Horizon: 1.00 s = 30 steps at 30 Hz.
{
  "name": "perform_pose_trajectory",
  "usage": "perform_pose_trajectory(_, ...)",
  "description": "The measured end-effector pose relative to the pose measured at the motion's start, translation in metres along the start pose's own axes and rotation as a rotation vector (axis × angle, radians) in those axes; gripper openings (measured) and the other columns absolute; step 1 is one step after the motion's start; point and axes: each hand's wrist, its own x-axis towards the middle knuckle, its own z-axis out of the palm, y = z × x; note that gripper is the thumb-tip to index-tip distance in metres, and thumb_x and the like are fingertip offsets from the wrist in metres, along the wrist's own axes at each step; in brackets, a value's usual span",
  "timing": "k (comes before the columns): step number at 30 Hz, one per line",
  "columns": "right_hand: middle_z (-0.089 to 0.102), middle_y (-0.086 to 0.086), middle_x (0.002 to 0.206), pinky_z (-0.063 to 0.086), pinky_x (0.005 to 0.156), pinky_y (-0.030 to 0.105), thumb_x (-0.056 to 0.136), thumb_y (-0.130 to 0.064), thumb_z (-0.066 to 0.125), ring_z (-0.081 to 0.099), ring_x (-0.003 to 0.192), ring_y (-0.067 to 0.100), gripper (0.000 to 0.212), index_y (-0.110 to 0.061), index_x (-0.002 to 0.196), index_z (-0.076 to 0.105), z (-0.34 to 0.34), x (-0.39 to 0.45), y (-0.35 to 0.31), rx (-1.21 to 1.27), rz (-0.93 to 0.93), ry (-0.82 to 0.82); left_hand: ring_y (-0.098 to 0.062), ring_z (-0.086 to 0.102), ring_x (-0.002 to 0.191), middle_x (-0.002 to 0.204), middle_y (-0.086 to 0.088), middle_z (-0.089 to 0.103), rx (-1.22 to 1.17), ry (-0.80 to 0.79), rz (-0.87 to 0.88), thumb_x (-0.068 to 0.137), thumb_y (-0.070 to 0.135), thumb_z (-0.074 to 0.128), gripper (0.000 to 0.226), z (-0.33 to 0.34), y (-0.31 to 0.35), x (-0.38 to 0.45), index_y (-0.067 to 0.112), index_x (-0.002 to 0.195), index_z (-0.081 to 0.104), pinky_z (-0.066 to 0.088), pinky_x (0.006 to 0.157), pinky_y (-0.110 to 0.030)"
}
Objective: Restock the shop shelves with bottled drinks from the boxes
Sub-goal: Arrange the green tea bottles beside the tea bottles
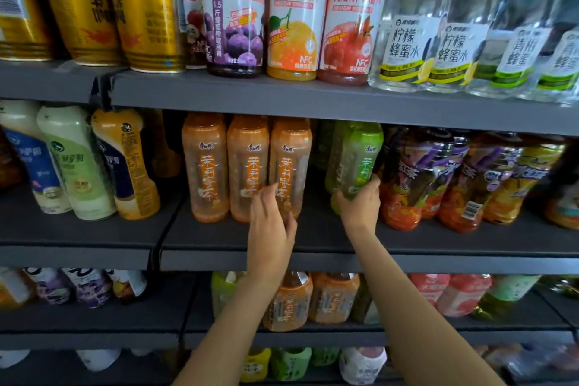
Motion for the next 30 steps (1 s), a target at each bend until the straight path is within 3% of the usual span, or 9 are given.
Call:
perform_pose_trajectory(3, 0.045, 0.020, 0.130, 0.042, 0.093, 0.039, 0.081, -0.015, 0.069, 0.046, 0.119, 0.034, 0.067, 0.001, 0.133, 0.031, 0.000, 0.002, 0.009, 0.020, -0.041, -0.026, -0.020, 0.033, 0.134, 0.141, -0.008, 0.037, 0.011, 0.009, -0.045, 0.084, 0.012, 0.064, 0.063, 0.006, 0.003, -0.001, 0.011, 0.139, 0.032, 0.029, 0.101, -0.025)
perform_pose_trajectory(9, 0.038, 0.018, 0.132, 0.034, 0.100, 0.026, 0.081, -0.013, 0.070, 0.041, 0.122, 0.029, 0.067, 0.002, 0.135, 0.032, 0.004, -0.027, 0.014, 0.078, -0.195, 0.137, -0.020, 0.041, 0.129, 0.137, -0.009, 0.044, -0.007, 0.077, -0.141, 0.085, 0.017, 0.063, 0.061, 0.014, 0.008, 0.002, 0.009, 0.137, 0.033, 0.039, 0.102, -0.032)
perform_pose_trajectory(14, 0.045, 0.016, 0.132, 0.040, 0.099, 0.036, 0.078, -0.017, 0.073, 0.044, 0.123, 0.030, 0.074, 0.000, 0.137, 0.030, -0.003, 0.003, 0.013, 0.098, -0.075, -0.034, -0.023, 0.047, 0.120, 0.127, -0.012, 0.047, -0.007, 0.165, -0.140, 0.085, 0.014, 0.063, 0.053, 0.019, 0.011, 0.001, 0.007, 0.131, 0.039, 0.047, 0.096, -0.041)
perform_pose_trajectory(17, 0.050, 0.015, 0.126, 0.040, 0.088, 0.029, 0.079, -0.018, 0.072, 0.050, 0.116, 0.029, 0.064, -0.001, 0.130, 0.037, -0.013, 0.007, 0.011, 0.062, -0.097, -0.055, -0.018, 0.050, 0.111, 0.118, -0.010, 0.049, -0.049, 0.200, -0.085, 0.084, 0.013, 0.063, 0.045, 0.021, 0.021, -0.004, 0.007, 0.124, 0.044, 0.049, 0.092, -0.037)
perform_pose_trajectory(20, 0.056, 0.009, 0.118, 0.040, 0.080, 0.019, 0.079, -0.019, 0.073, 0.055, 0.108, 0.021, 0.059, -0.003, 0.127, 0.042, -0.022, -0.012, 0.016, 0.103, -0.192, -0.079, -0.011, 0.047, 0.107, 0.113, -0.002, 0.049, -0.140, 0.144, -0.007, 0.083, 0.033, 0.059, 0.049, 0.024, 0.035, 0.000, 0.008, 0.123, 0.045, 0.044, 0.090, -0.021)
perform_pose_trajectory(23, 0.059, 0.000, 0.108, 0.040, 0.076, 0.006, 0.079, -0.013, 0.072, 0.056, 0.098, 0.010, 0.053, -0.004, 0.125, 0.047, -0.030, -0.034, 0.018, 0.173, -0.329, -0.178, -0.002, 0.042, 0.109, 0.115, 0.009, 0.044, -0.238, 0.034, 0.032, 0.077, 0.053, 0.058, 0.068, 0.022, 0.050, 0.011, 0.011, 0.128, 0.042, 0.035, 0.089, -0.007)
perform_pose_trajectory(26, 0.056, -0.007, 0.101, 0.036, 0.073, -0.004, 0.076, -0.006, 0.072, 0.053, 0.093, 0.003, 0.050, -0.004, 0.121, 0.050, -0.032, -0.048, 0.010, 0.176, -0.418, -0.344, -0.008, 0.050, 0.106, 0.113, 0.005, 0.053, -0.256, 0.008, -0.051, 0.070, 0.049, 0.071, 0.071, 0.016, 0.057, 0.017, 0.012, 0.124, 0.044, 0.042, 0.086, -0.019)
perform_pose_trajectory(30, 0.059, -0.004, 0.120, 0.043, 0.092, 0.011, 0.076, -0.036, 0.069, 0.054, 0.110, 0.003, 0.060, -0.011, 0.127, 0.051, -0.032, -0.043, 0.005, 0.230, -0.470, -0.602, -0.016, 0.058, 0.102, 0.108, -0.002, 0.061, -0.217, 0.089, -0.115, 0.067, 0.046, 0.074, 0.068, -0.008, 0.042, 0.017, 0.011, 0.119, 0.049, 0.042, 0.082, -0.022)
